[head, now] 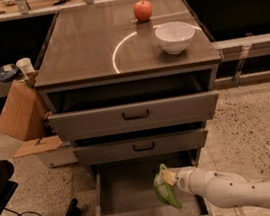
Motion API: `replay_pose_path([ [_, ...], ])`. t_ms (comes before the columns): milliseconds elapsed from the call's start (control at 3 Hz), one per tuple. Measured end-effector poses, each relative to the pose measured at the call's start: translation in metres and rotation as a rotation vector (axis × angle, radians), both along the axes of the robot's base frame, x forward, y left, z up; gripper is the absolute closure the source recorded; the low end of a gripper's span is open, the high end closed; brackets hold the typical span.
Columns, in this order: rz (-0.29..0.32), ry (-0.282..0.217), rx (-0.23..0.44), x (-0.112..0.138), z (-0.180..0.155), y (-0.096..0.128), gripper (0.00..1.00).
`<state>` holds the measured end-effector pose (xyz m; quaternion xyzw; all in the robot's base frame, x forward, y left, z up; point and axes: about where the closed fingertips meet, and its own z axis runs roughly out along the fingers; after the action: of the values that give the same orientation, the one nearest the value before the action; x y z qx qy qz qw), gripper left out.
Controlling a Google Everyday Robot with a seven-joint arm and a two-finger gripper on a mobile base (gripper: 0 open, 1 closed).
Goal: Place green rice chip bag into bottom drawer
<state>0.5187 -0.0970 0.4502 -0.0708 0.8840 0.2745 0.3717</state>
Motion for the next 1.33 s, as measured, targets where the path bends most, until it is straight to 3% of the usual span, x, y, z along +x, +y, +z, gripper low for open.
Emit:
replay_pose_path([
  [667, 0.037, 0.119, 0.122, 0.041, -0.090, 0.044, 1.00],
  [1333, 0.028, 0.145, 0.134, 0.045, -0.103, 0.043, 0.59],
])
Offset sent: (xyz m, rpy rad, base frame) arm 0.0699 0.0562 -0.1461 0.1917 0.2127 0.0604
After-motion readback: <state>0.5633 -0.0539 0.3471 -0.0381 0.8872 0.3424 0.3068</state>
